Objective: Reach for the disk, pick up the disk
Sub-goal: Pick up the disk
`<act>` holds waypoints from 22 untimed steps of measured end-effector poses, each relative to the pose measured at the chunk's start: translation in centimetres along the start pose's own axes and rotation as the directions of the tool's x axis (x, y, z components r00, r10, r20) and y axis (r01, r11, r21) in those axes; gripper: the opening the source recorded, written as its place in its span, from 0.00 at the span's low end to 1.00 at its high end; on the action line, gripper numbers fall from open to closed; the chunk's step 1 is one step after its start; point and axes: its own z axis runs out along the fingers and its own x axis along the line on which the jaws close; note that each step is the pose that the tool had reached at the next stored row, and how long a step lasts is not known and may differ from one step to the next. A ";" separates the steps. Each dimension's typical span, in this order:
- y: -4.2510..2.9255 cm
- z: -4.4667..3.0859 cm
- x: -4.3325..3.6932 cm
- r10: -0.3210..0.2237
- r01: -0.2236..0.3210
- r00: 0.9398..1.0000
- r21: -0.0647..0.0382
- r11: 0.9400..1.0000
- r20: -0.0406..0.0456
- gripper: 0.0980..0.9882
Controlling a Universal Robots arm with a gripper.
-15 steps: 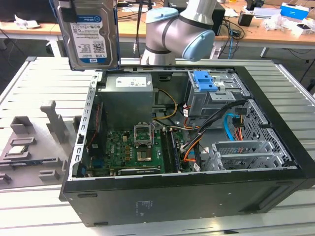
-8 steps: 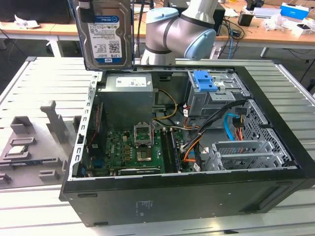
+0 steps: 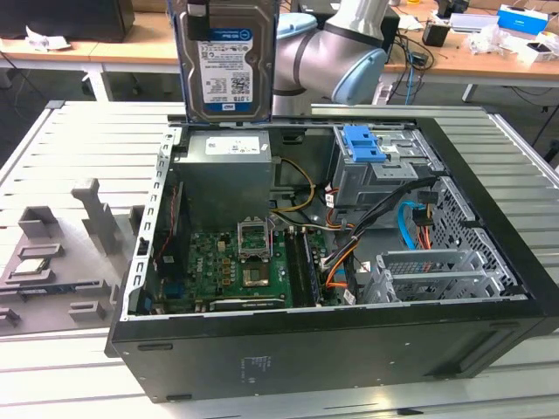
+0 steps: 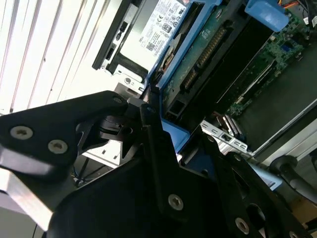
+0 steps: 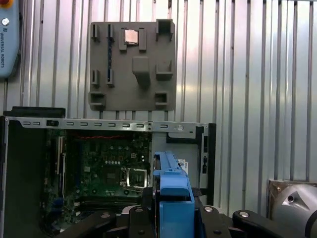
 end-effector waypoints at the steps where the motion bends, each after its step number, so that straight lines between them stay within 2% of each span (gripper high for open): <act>1: -0.35 -0.01 0.00 0.000 0.000 1.000 0.000 1.000 0.000 0.30; 2: -0.67 -0.02 0.01 0.000 0.000 1.000 0.000 1.000 0.000 0.30; 4: -1.93 -0.07 0.02 0.000 0.000 1.000 0.000 1.000 0.000 0.30; 6: -2.58 -0.10 0.02 0.000 0.000 1.000 0.000 1.000 0.000 0.30; 9: -4.23 -0.17 0.01 0.000 0.000 1.000 0.000 1.000 0.000 0.30; 13: -5.60 -0.22 0.02 0.000 0.000 1.000 0.000 1.000 0.000 0.30; 16: -7.06 -0.27 0.02 0.000 0.000 1.000 0.000 1.000 0.000 0.30; 19: -7.97 -0.31 0.03 0.000 0.000 1.000 0.000 1.000 0.000 0.30; 22: -8.36 -0.32 0.04 0.000 0.000 1.000 0.000 1.000 0.000 0.30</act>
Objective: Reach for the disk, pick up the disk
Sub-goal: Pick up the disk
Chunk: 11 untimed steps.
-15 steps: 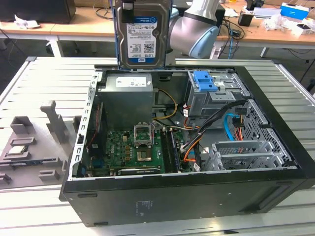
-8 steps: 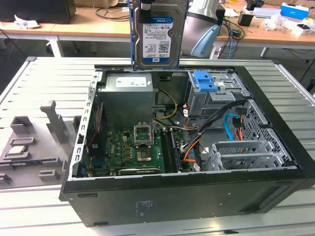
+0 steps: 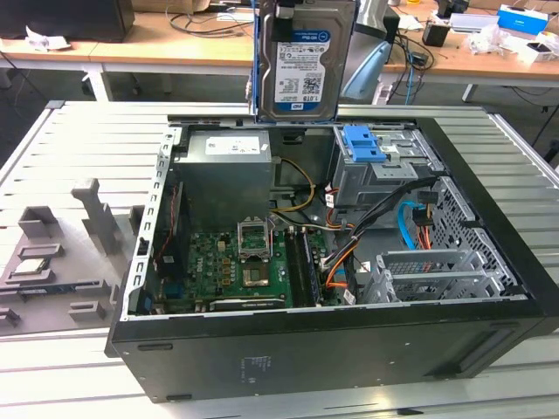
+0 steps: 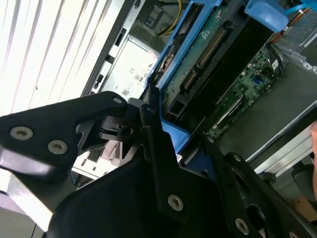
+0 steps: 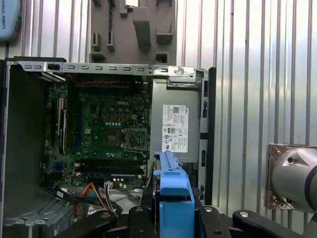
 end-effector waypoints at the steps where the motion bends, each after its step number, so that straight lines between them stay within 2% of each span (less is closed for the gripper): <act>1: -0.03 -0.01 0.00 0.000 0.000 1.000 0.000 1.000 0.000 0.30; 6: -0.09 0.00 0.13 0.000 0.000 1.000 0.000 1.000 0.000 0.30; 11: -0.03 0.00 1.36 0.000 0.000 1.000 0.000 1.000 0.000 0.30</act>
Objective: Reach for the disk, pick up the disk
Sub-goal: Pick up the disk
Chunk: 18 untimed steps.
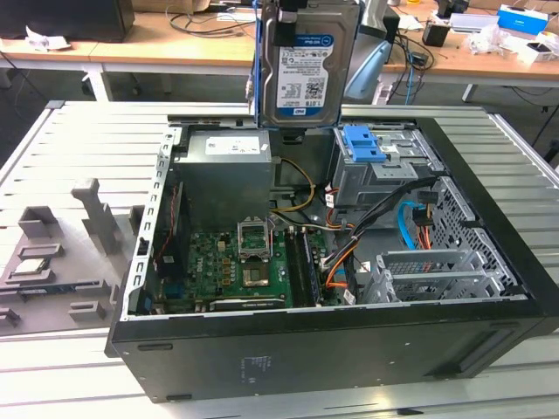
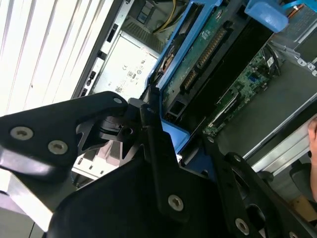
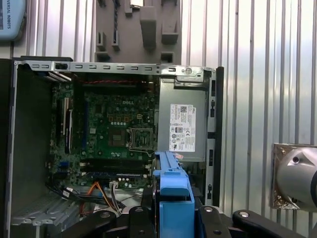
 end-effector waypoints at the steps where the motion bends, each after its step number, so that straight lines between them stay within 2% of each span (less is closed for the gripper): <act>1: 0.01 0.00 0.11 0.000 0.000 1.000 0.000 1.000 0.000 0.30; 18: 0.10 0.01 2.78 0.000 0.000 1.000 0.000 1.000 0.000 0.30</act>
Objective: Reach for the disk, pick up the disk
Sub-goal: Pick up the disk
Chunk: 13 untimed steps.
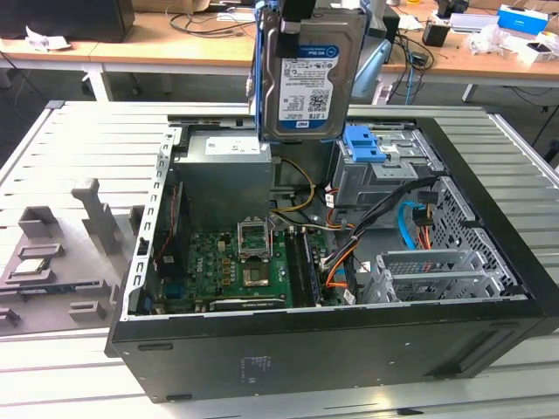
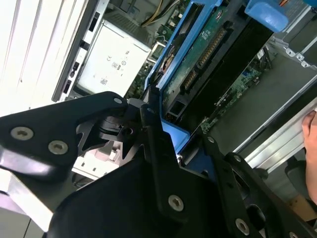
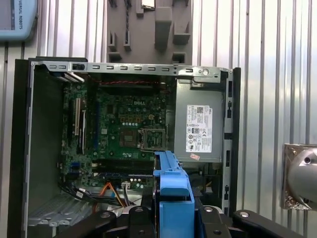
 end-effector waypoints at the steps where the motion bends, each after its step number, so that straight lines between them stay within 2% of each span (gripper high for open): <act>1: 0.01 0.00 0.14 0.000 0.000 1.000 0.000 1.000 0.000 0.30; 6: 0.03 0.00 0.75 0.000 0.000 1.000 0.000 1.000 0.000 0.30; 13: 0.08 0.01 1.99 0.000 0.000 1.000 0.000 1.000 0.000 0.30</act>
